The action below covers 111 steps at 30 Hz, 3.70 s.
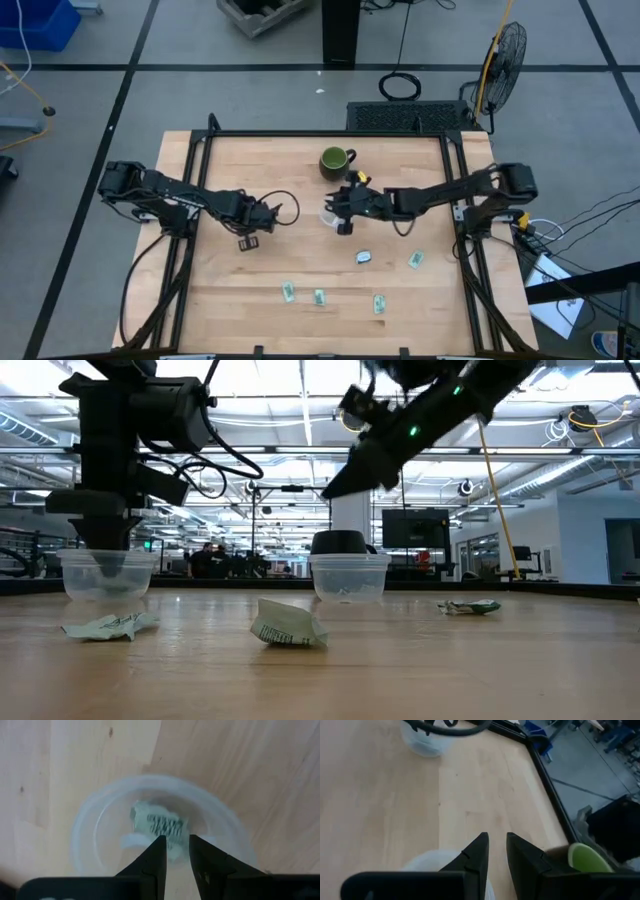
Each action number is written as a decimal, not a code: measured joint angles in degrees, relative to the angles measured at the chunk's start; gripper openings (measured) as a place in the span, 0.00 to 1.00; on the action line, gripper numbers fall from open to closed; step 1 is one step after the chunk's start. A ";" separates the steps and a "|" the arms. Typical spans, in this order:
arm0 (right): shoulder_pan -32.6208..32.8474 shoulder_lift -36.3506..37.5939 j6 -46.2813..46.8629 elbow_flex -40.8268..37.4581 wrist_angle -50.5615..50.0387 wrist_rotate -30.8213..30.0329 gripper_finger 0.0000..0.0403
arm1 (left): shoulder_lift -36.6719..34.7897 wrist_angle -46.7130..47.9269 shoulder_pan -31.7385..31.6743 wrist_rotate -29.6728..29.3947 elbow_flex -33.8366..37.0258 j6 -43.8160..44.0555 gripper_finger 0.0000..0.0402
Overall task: Pick and place Stevia / Truvia into bins
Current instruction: Put the white stevia packet into the right transparent container
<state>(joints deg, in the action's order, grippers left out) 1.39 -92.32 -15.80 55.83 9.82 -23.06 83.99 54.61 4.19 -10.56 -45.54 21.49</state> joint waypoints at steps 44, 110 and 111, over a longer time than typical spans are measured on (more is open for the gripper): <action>18.60 15.09 87.17 -14.40 -62.67 24.91 0.16 | 0.02 0.61 -0.15 -14.50 -17.95 -13.89 0.22; -9.25 -7.20 21.94 4.14 -15.98 23.29 0.00 | -0.04 -8.30 -3.06 -15.05 -17.95 -21.39 0.22; -9.31 -8.04 21.49 4.81 -16.22 23.31 0.00 | -0.04 -8.28 -3.06 -15.05 -17.95 -21.39 0.22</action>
<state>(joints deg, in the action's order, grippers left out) -7.92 -100.36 5.69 60.65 -6.40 0.25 83.94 46.33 1.13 -25.61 -63.48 0.10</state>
